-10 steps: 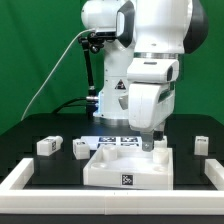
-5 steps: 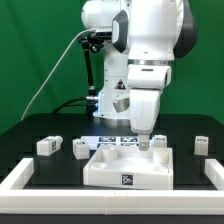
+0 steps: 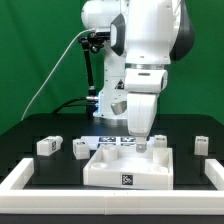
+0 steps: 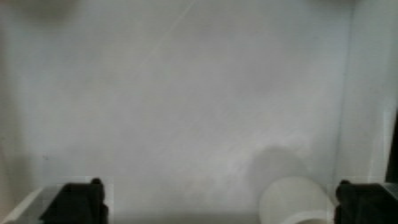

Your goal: Assemble one leg

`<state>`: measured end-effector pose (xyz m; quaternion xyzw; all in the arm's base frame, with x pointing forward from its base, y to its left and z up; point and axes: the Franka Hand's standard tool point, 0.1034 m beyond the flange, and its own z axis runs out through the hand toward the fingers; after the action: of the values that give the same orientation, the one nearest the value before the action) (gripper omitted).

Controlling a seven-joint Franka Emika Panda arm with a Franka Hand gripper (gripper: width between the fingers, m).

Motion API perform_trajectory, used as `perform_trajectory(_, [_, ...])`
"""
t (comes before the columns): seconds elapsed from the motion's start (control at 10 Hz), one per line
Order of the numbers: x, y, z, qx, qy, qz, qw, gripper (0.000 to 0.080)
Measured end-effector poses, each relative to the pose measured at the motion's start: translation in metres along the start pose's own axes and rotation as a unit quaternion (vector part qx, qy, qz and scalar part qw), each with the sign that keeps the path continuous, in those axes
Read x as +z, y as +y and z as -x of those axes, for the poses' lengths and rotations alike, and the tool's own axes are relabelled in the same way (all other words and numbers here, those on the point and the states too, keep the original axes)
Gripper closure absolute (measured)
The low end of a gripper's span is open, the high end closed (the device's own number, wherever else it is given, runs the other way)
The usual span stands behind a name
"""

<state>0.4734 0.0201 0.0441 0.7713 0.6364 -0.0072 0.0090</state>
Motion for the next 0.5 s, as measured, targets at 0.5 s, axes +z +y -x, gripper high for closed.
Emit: perform_trajectory(0.5, [0.032, -0.045, 0.002, 0.002, 0.018, 0.001, 1.000, 0.0150])
